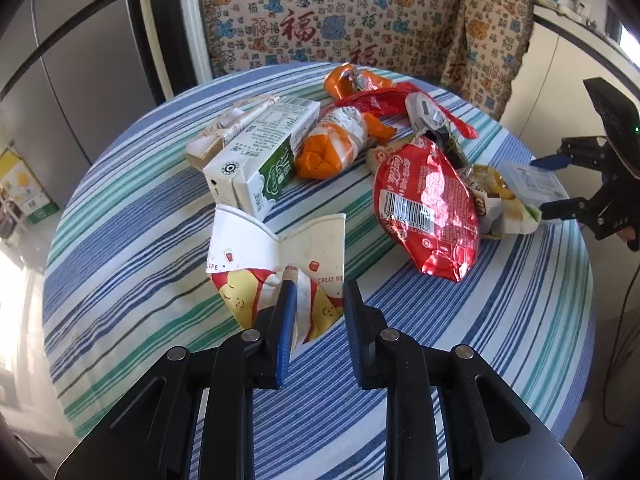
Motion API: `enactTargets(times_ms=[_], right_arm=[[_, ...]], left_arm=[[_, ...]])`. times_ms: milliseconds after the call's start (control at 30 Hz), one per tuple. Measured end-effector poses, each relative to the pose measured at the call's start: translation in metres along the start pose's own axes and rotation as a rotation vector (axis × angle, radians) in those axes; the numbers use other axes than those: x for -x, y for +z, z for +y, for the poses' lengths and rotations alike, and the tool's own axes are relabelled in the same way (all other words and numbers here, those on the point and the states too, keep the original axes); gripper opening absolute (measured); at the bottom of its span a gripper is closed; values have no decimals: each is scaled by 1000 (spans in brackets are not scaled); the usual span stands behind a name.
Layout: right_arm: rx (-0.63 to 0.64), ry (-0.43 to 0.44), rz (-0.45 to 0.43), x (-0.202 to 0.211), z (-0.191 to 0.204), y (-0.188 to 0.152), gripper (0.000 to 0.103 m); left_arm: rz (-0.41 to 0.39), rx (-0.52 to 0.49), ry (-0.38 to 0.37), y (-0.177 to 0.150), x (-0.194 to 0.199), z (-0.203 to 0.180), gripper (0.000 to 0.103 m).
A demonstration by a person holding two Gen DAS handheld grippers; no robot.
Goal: Collect trash
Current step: 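Grasp the paper cup with the left tool while the right tool grasps the clear plastic box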
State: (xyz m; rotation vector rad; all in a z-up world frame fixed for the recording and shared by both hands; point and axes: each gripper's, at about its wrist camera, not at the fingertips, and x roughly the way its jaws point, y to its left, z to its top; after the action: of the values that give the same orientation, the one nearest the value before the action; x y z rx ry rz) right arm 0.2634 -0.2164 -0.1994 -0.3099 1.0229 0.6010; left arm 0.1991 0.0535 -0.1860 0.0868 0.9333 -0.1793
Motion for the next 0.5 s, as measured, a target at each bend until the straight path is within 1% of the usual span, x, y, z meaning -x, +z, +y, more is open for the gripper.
enactTargets(times_ms=[67,167,233,300,367,433,500], right_arm=[[-84,3,-28,16,1,-8,71],[-252,20,-68,34,2,-24,69],[-301,-4,-66,35,4,-31,69],[-277,-50,-48,30,13,-35,69],[-217,-81,-2,20,24,-37,69],[-198,-70,49,11,28,-39,69],[-177,-74,80,8,31,-38,69]], left_arm=[[-18,40,-4,-4,7,4,22],[-42,119,-45,-9,21,11,22],[-49,145,-59,-13,27,11,22],[-33,142,-57,-19,26,8,22],[-6,114,-39,-24,22,0,23],[14,73,-24,-28,19,-8,23],[23,32,-6,-30,18,-16,24]])
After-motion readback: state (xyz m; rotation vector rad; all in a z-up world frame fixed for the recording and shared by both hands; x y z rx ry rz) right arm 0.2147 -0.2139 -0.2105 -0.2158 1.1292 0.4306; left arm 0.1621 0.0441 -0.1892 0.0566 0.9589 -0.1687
